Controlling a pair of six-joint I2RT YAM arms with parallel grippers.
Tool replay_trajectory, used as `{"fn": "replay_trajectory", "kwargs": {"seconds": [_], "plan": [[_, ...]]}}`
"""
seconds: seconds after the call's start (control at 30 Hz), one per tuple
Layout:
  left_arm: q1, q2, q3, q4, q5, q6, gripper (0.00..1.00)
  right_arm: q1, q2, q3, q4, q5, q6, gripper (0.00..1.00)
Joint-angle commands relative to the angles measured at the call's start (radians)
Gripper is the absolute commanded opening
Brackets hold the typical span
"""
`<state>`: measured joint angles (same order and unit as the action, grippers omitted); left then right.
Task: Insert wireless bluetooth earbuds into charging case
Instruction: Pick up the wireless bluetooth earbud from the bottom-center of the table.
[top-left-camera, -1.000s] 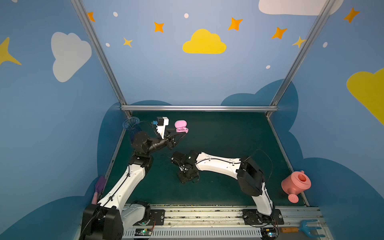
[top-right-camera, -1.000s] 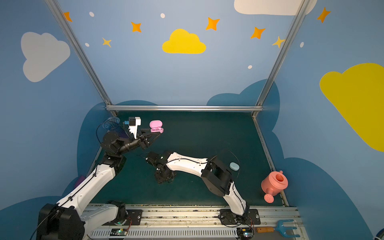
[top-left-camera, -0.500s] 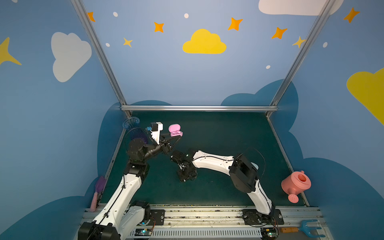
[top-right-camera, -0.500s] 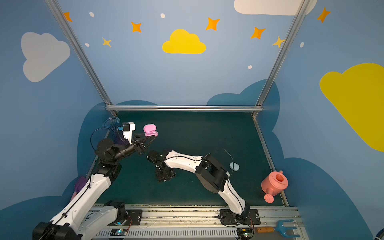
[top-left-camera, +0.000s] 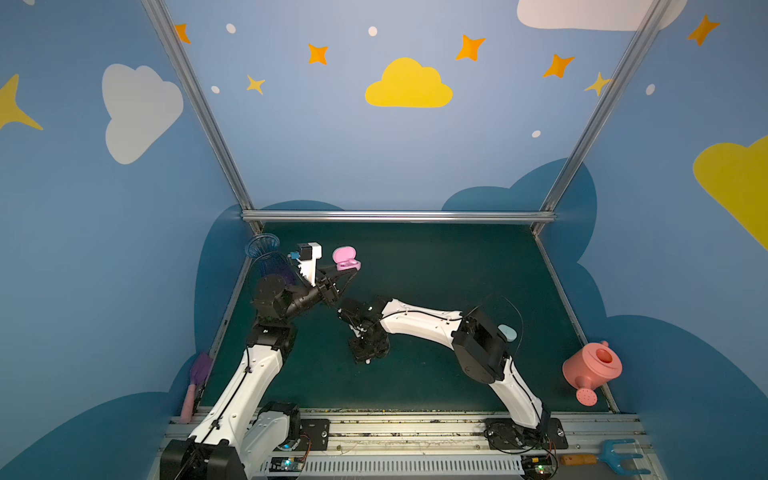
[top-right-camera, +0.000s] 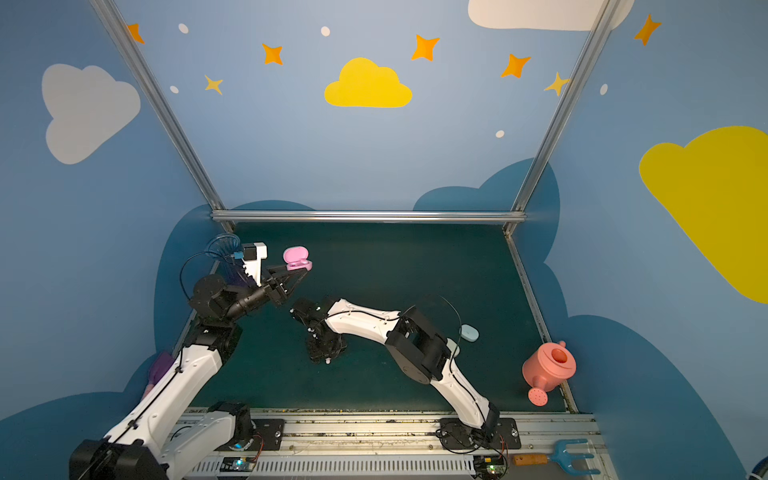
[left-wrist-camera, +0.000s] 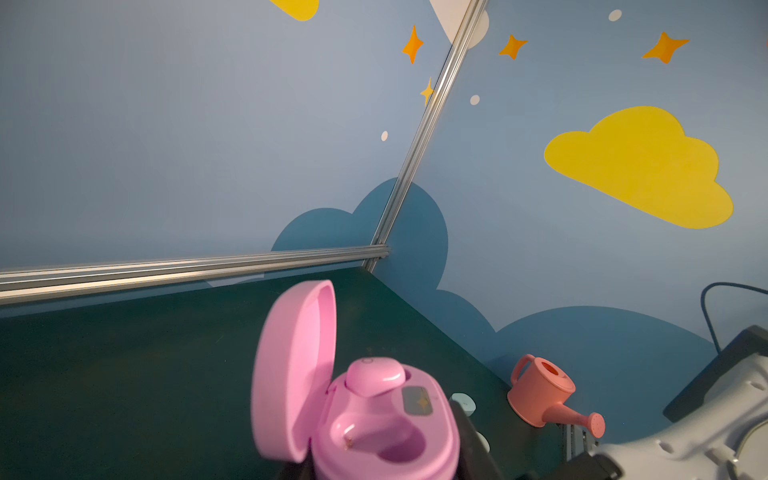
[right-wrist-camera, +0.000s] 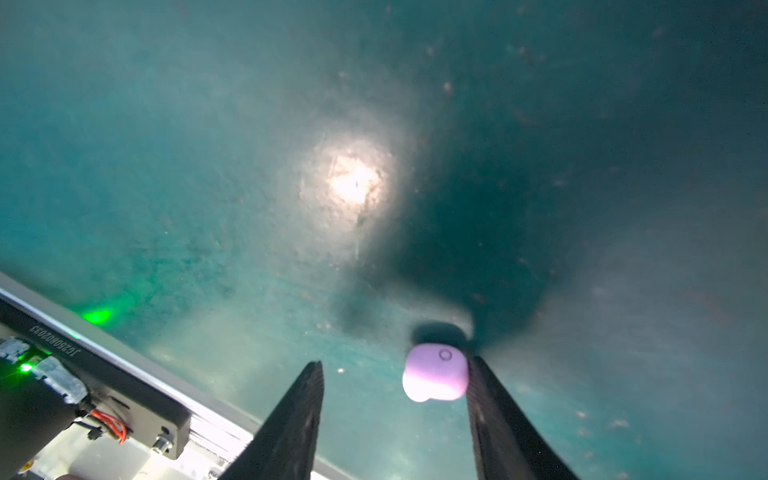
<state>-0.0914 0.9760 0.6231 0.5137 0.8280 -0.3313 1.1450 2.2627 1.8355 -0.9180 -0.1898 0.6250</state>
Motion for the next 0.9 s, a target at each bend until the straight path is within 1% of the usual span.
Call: {"fn": "replay_trajectory", "kwargs": {"seconds": [0.0, 0.4, 0.87], "plan": [[0.003, -0.003, -0.008, 0.024, 0.013, -0.002, 0.09, 0.002, 0.022, 0.035, -0.025, -0.021, -0.016, 0.54], [0.005, 0.012, -0.003, 0.029, 0.016, -0.011, 0.08, 0.013, 0.049, 0.07, -0.043, -0.039, -0.033, 0.53], [0.008, 0.01, -0.006, 0.029, 0.017, -0.014, 0.08, 0.034, 0.099, 0.121, -0.117, 0.06, -0.045, 0.51]]}}
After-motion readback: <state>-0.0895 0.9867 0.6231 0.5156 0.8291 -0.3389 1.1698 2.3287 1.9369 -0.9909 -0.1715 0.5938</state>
